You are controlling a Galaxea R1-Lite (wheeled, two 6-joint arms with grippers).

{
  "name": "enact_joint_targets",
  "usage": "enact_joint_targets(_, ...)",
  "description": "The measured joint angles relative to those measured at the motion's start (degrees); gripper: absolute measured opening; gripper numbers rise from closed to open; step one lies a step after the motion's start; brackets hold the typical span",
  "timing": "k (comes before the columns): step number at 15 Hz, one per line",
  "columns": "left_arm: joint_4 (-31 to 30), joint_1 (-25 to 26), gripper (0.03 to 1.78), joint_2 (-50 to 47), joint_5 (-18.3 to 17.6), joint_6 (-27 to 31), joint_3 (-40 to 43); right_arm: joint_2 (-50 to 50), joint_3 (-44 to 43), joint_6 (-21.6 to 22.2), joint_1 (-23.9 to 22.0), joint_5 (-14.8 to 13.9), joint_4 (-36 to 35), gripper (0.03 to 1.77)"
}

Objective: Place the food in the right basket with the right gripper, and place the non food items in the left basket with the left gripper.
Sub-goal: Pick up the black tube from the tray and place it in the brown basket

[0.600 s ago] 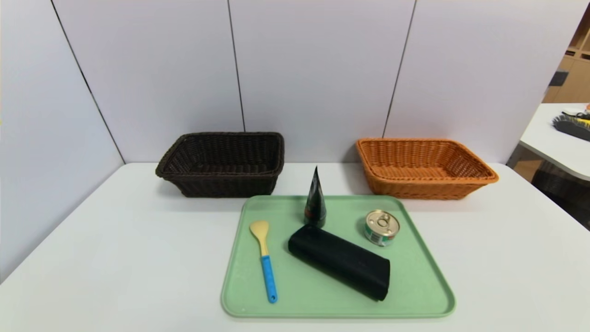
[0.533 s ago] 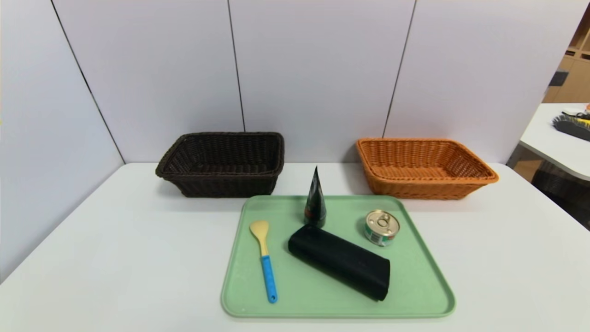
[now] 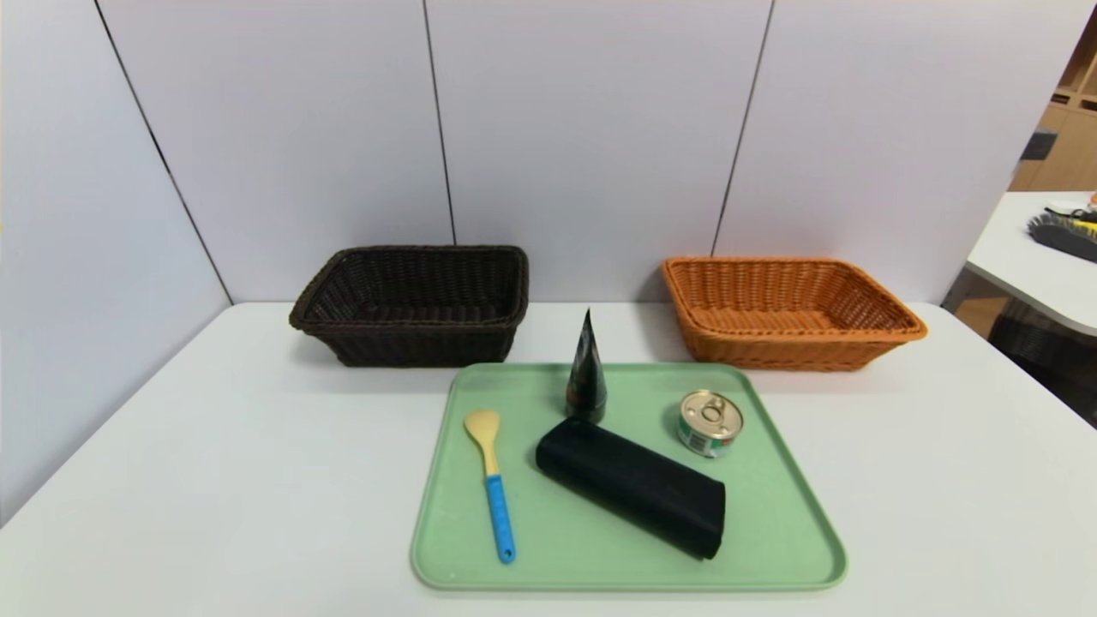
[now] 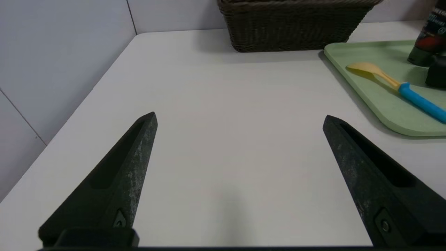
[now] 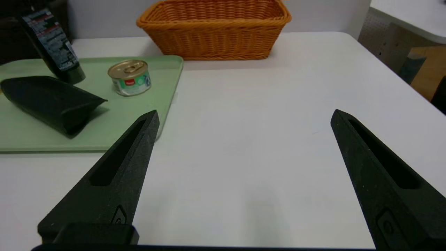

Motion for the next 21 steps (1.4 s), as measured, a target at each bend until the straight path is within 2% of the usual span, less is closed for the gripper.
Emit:
enact_joint_targets(3, 6.72, -0.02, 1.69, 5.32, -0.22, -0.02, -10.56, 6.84, -12.95, 0.00, 0.44, 0.78, 6.12, 1.70)
enact_joint_targets(5, 7.44, -0.02, 1.69, 11.61, -0.27, -0.23, -17.94, 14.01, -22.02, 0.20, 0.78, 2.13, 7.56, 1.70)
enact_joint_targets(8, 5.39, -0.13, 1.69, 22.63, -2.01, -0.59, -28.20, 25.86, -34.93, 2.17, 1.07, 5.02, 8.06, 1.70)
enact_joint_targets(10, 2.15, -0.16, 1.69, 30.60, -3.02, -0.78, -34.62, 33.85, -42.34, 2.86, 1.16, 5.77, 8.02, 1.70)
enact_joint_targets(12, -0.61, -0.16, 1.69, 37.73, -2.45, -0.83, -39.69, 41.51, -48.32, 2.65, 1.32, 6.02, 7.23, 1.70)
enact_joint_targets(16, -4.22, -0.27, 1.69, 47.82, -0.07, -0.72, -44.54, 52.50, -52.09, 0.55, 2.38, 5.41, -1.18, 1.70)
enact_joint_targets(21, -4.50, -3.41, 1.69, 53.00, 0.22, -2.45, -42.56, 57.37, -47.80, 0.96, 5.99, 5.19, -2.63, 1.70)
